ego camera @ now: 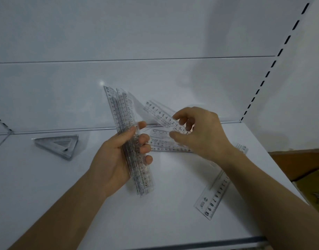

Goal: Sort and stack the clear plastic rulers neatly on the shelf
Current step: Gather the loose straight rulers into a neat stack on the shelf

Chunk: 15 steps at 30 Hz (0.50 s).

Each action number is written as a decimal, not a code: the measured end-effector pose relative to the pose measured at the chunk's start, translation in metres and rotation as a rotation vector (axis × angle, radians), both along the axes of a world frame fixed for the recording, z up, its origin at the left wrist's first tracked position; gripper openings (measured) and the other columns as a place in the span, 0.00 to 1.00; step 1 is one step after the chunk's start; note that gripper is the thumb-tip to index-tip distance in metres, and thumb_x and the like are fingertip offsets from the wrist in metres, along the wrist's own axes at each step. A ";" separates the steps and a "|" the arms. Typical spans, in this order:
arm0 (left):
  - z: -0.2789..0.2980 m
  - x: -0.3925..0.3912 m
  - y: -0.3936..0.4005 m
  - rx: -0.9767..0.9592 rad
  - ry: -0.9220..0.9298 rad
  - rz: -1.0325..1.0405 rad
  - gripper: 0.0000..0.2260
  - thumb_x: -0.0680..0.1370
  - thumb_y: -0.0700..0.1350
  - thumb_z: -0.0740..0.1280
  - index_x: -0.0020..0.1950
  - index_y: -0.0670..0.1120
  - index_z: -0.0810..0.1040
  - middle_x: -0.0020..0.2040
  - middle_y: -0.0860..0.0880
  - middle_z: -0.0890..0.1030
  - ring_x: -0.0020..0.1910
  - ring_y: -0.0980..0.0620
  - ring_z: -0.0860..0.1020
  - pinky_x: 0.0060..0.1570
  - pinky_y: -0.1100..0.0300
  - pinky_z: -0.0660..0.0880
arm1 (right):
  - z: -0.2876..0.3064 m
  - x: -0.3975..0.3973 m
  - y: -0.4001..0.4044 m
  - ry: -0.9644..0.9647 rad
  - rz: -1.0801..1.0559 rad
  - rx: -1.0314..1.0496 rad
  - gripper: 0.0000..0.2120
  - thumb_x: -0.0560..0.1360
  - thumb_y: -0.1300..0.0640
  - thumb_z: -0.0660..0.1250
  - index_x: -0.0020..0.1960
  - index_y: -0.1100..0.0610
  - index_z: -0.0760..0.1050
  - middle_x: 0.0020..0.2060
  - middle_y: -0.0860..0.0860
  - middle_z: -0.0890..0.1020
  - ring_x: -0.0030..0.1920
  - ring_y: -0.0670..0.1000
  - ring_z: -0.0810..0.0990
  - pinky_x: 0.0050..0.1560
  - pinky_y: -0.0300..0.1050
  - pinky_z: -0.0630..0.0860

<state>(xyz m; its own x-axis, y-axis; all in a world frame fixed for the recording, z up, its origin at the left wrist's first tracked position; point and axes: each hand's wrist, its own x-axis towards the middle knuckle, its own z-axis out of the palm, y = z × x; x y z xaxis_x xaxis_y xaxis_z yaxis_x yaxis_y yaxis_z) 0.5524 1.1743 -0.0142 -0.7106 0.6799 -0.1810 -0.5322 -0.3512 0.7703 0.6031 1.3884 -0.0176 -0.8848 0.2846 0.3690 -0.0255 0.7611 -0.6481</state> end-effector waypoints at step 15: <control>-0.004 0.018 0.014 -0.150 0.116 0.000 0.18 0.75 0.45 0.66 0.64 0.42 0.79 0.57 0.40 0.84 0.49 0.45 0.84 0.38 0.52 0.80 | 0.013 0.004 -0.033 0.098 0.162 -0.844 0.06 0.76 0.66 0.73 0.52 0.63 0.79 0.36 0.57 0.81 0.33 0.52 0.84 0.31 0.45 0.81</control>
